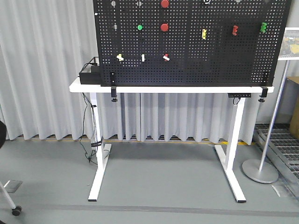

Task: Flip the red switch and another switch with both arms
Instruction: 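Drive the base forward toward the black pegboard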

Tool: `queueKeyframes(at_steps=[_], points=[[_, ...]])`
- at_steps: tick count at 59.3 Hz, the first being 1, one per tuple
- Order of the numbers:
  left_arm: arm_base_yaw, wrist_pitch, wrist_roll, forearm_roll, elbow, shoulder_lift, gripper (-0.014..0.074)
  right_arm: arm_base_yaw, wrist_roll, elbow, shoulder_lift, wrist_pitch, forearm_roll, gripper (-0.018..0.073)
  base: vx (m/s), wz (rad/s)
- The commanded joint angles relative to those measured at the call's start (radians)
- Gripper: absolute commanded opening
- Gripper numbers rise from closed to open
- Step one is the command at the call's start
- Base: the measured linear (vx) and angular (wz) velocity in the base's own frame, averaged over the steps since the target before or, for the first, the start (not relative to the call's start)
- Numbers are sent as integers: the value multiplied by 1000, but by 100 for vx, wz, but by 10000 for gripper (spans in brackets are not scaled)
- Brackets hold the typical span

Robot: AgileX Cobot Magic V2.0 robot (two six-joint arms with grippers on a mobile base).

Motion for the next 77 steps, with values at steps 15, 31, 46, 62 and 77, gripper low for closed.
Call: queueKeyframes(at_steps=[15, 31, 46, 62, 77], points=[[-2, -85, -8, -7, 18, -9, 2, 1, -1, 5, -11, -81, -2, -6, 0, -1], [-2, -85, -8, -7, 18, -9, 2, 1, -1, 5, -11, -81, -2, -6, 0, 0], [-2, -85, -8, -7, 18, -9, 2, 1, -1, 5, -11, -81, -2, -6, 2, 0], [-2, -85, -8, -7, 18, -9, 2, 1, -1, 5, -11, -83, -2, -6, 11, 0], [-2, -85, -8, -7, 18, -9, 2, 1, -1, 5, -11, -83, -2, -6, 23, 6]])
